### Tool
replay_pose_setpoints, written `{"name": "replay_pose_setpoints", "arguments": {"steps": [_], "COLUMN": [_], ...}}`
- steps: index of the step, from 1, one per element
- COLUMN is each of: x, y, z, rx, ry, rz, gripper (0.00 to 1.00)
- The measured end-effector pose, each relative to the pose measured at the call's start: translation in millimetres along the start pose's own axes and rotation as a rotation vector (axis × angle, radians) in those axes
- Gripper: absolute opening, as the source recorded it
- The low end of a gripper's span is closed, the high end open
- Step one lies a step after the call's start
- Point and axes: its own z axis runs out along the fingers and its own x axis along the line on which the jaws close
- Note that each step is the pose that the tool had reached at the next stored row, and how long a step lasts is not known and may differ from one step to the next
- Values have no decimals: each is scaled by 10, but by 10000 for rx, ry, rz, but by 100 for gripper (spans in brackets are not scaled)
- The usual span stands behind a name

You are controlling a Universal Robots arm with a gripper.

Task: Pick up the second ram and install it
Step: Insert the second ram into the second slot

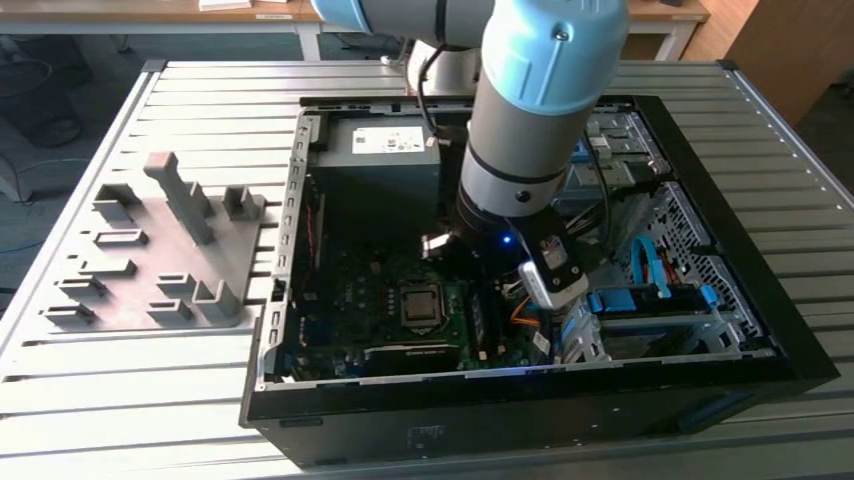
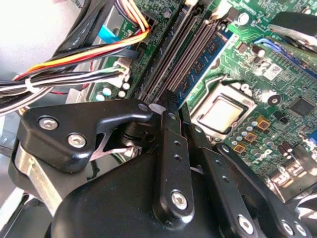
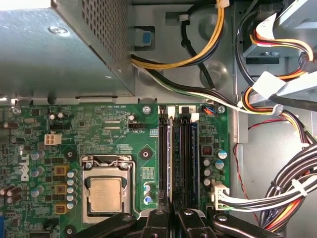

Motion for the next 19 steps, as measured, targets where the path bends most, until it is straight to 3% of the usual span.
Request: {"name": "replay_pose_setpoints", "arguments": {"steps": [8,19], "x": [-18,-33], "y": [-1,0], "z": [21,36], "rx": [14,97], "ry": [0,-2], "rz": [0,3], "gripper": [14,14]}}
